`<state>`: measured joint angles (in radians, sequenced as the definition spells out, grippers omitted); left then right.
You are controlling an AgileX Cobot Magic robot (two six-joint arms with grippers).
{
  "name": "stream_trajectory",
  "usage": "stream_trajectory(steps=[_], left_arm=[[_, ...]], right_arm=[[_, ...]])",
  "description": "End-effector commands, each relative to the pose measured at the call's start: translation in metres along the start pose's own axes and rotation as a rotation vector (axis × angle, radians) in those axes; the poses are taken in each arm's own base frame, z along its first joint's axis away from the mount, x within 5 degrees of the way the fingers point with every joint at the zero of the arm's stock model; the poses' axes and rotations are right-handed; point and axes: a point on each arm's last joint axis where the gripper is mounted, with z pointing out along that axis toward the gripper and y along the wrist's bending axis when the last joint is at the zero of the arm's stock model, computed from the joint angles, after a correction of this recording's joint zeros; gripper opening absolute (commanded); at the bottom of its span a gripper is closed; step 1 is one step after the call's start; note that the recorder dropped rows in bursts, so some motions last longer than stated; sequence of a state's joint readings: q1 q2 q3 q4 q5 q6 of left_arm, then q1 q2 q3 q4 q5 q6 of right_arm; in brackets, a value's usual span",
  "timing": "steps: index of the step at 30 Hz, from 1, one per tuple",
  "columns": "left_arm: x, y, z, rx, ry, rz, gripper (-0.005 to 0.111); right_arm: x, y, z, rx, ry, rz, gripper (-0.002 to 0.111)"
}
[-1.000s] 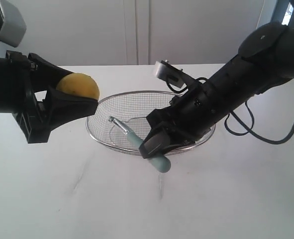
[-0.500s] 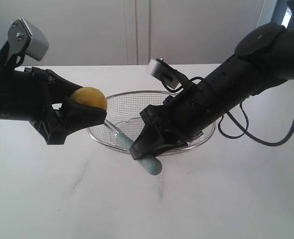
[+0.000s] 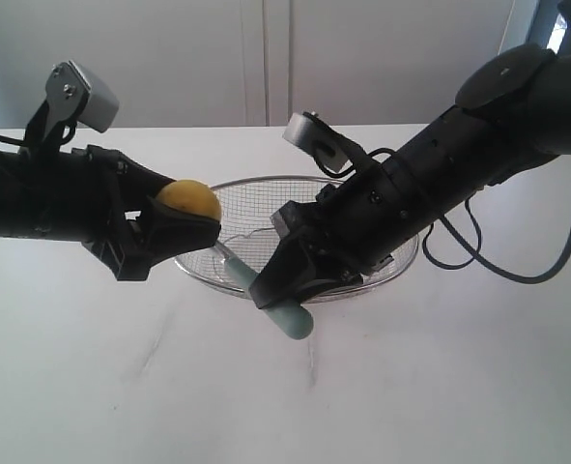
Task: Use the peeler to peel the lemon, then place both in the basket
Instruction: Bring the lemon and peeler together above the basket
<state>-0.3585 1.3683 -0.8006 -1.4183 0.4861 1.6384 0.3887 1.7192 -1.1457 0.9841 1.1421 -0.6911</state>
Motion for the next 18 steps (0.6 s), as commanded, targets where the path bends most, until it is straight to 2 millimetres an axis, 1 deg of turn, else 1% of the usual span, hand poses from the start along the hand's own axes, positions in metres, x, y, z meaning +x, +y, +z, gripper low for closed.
stream_trajectory(steps=[1,8,13,18], left_arm=[[0.0,-0.001,0.004,0.03,-0.019,-0.021,0.0],[0.003,0.0,0.007,0.03,-0.011,-0.03,0.0],[0.003,0.001,0.007,0.026,-0.01,-0.007,0.0],[0.003,0.001,0.007,0.024,-0.01,-0.007,0.0]], right_arm=[[0.001,0.002,0.0,-0.015,0.003,-0.006,0.0],[0.0,0.001,0.0,-0.009,-0.001,-0.007,0.0],[0.0,0.0,-0.001,-0.003,-0.004,-0.006,0.0],[-0.001,-0.008,-0.01,0.011,-0.036,0.016,0.0]])
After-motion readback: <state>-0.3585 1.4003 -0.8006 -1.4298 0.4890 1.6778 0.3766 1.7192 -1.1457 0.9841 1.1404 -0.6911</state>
